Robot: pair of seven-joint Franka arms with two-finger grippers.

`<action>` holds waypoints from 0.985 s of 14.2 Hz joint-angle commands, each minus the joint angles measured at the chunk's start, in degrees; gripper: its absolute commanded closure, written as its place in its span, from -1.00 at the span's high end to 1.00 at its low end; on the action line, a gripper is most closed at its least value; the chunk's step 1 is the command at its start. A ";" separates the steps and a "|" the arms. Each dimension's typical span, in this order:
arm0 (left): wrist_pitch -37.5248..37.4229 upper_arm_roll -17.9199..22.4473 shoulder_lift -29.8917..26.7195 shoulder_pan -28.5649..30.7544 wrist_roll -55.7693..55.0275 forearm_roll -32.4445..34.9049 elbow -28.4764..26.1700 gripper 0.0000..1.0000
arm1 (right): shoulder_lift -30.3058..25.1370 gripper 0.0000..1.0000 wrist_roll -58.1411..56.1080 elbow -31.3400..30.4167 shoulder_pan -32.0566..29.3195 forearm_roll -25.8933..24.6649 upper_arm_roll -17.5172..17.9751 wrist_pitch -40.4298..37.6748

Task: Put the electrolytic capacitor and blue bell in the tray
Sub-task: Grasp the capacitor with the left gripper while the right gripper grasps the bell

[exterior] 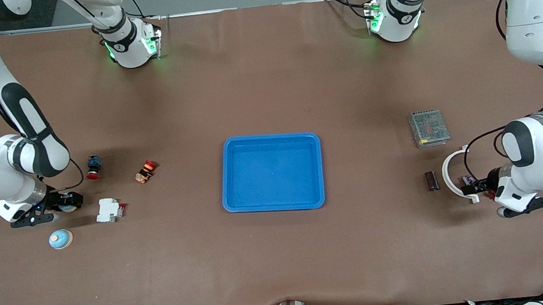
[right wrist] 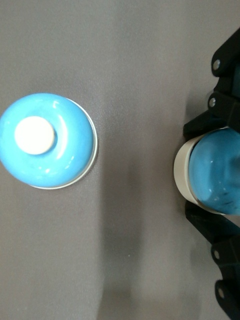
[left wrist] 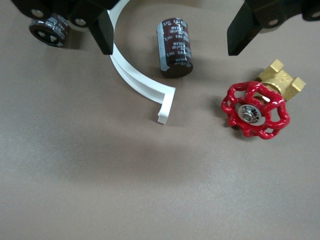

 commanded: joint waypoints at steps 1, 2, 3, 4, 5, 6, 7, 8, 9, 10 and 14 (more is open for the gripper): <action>0.33 0.04 0.99 0.02 -0.61 1.02 0.92 1.00 | -0.37 -0.99 -0.73 1.80 -0.60 0.69 0.63 -5.03; 0.33 0.13 1.08 0.02 -0.61 1.02 0.75 1.00 | -0.81 -1.00 -0.73 3.03 -0.42 0.68 0.63 -7.49; 0.33 0.04 1.08 0.28 -0.52 1.10 0.66 1.00 | -0.98 -1.00 -0.73 4.34 -0.34 0.68 0.71 -9.69; 0.33 0.04 1.34 0.81 -0.52 1.10 0.66 1.00 | -1.68 -1.00 -0.47 5.57 -0.16 0.77 0.80 -11.80; 0.33 0.04 1.52 0.99 -0.52 1.10 0.66 1.00 | -2.21 -1.00 -0.29 6.46 -0.07 0.77 0.89 -13.73; 0.33 0.04 1.61 1.16 -0.52 1.10 0.66 1.00 | -2.83 -1.00 -0.21 7.51 0.28 0.77 0.98 -15.32; 0.33 0.04 1.70 1.60 -0.44 1.10 0.66 1.00 | -3.35 -1.00 0.14 8.48 0.89 0.77 0.98 -16.81; 0.33 0.04 1.96 1.69 -0.44 1.10 0.57 1.00 | -3.88 -1.00 1.28 9.53 1.68 0.77 0.98 -18.31; 0.33 0.04 2.05 1.69 -0.44 1.10 0.57 1.00 | -4.50 -1.00 3.38 10.41 2.64 0.77 0.98 -19.80; 0.33 0.04 2.14 1.95 -0.44 1.10 0.57 1.00 | -4.85 -1.00 5.83 11.46 3.96 0.77 0.89 -21.73; 0.51 0.04 2.57 2.05 -0.44 1.10 0.57 1.00 | -5.29 -1.00 16.46 13.94 8.97 0.77 0.98 -26.41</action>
